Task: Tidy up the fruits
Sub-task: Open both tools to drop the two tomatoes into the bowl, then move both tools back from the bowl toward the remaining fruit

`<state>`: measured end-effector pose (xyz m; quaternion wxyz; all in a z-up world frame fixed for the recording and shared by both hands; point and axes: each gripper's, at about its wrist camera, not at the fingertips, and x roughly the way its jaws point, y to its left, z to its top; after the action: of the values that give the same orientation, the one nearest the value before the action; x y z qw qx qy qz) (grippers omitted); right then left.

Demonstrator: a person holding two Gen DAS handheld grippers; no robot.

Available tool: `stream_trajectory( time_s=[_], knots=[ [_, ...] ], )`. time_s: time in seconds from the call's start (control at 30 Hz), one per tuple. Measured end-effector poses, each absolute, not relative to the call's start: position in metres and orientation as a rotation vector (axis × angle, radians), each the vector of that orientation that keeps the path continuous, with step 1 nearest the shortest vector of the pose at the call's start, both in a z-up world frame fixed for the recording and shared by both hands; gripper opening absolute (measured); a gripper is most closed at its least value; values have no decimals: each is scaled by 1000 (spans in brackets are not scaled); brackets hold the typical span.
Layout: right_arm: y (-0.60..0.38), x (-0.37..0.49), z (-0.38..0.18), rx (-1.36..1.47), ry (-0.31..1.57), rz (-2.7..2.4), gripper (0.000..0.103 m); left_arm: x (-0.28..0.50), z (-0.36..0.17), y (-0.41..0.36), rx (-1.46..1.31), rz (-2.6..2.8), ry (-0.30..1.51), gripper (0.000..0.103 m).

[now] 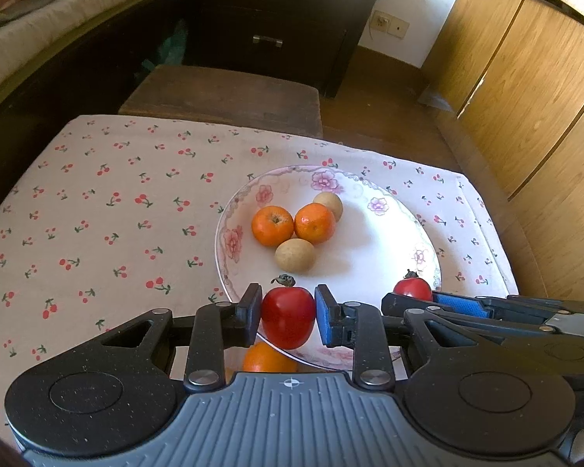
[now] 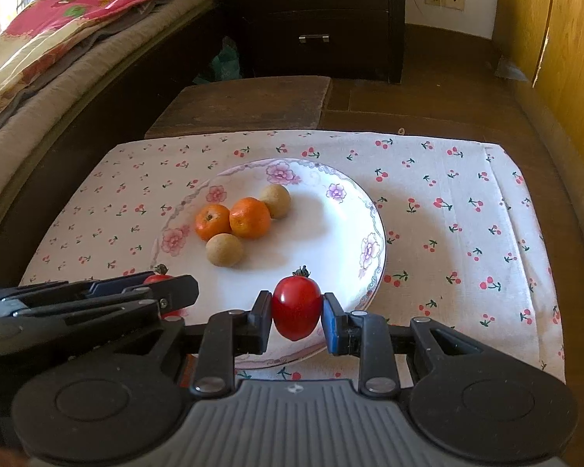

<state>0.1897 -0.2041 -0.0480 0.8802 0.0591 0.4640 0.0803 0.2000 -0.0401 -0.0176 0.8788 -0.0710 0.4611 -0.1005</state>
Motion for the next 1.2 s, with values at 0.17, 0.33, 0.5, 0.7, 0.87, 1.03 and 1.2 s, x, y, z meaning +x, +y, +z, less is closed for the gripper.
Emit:
stream_trajectory(
  time_s=[0.17,0.33,0.5,0.7,0.87,1.03,1.2],
  knots=[
    [-203,190,-48,115,958,160,29,200,-18,-40,-156,-208,963,36],
    [-203,189,-46,111,945,160,29,200,-16,-40,-151,-205,954,37],
    [-203,189,-44,113,936,151,30,200,-15,-39,-158,-205,952,39],
    [-202,185,-39,108,926,139,30,197,-9,-40,-149,-206,938,39],
    [-198,178,-32,90,916,128,30,190,-4,-38,-131,-207,924,39],
    [-191,169,-24,66,907,128,30,179,3,-35,-110,-209,907,39],
    [-184,158,-20,44,900,137,30,167,8,-30,-91,-202,896,39]
  ],
)
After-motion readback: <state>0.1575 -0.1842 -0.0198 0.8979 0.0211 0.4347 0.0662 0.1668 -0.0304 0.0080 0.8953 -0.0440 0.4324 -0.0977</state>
